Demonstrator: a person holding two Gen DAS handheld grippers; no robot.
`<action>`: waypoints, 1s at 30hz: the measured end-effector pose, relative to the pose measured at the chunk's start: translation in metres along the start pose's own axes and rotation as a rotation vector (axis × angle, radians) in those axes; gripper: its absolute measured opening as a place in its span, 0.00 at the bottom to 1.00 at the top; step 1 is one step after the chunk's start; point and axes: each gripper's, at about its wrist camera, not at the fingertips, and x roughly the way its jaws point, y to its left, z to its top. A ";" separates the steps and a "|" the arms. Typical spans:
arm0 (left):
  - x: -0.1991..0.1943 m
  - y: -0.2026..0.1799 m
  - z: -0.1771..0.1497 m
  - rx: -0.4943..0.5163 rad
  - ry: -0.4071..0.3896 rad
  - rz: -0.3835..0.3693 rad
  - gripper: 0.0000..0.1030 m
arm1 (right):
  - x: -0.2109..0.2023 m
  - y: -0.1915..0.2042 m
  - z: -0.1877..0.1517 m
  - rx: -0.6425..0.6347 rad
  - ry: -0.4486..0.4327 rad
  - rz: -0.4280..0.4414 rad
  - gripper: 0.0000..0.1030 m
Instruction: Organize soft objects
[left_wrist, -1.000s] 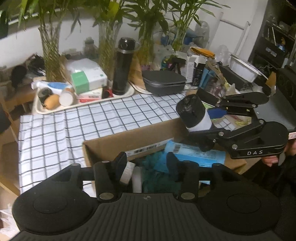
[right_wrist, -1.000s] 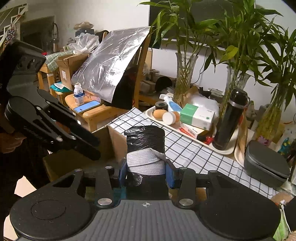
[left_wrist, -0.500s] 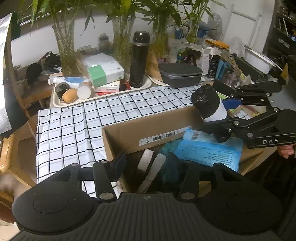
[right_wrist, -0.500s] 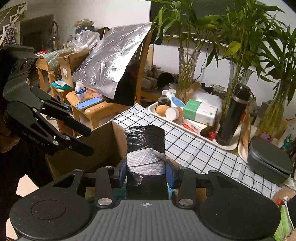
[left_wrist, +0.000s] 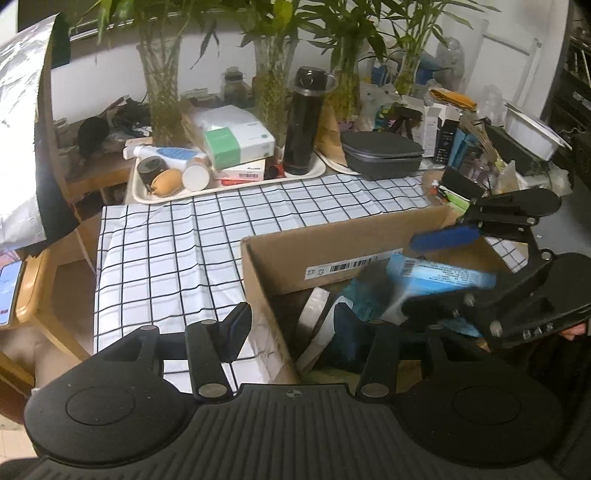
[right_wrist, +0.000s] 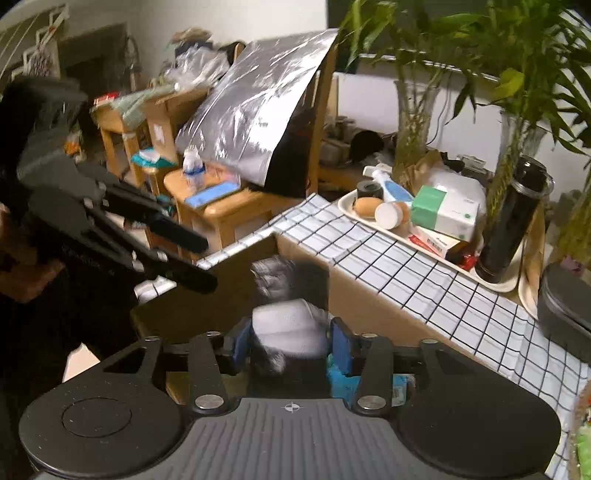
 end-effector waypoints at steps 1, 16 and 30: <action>-0.002 0.000 -0.001 -0.002 -0.002 0.000 0.47 | -0.001 0.002 0.000 -0.007 -0.004 -0.013 0.77; -0.039 -0.015 -0.021 -0.013 -0.030 0.018 0.70 | -0.057 0.038 -0.034 0.056 -0.001 -0.332 1.00; -0.044 -0.037 -0.046 0.032 -0.020 0.080 0.75 | -0.080 0.058 -0.065 0.216 0.046 -0.452 1.00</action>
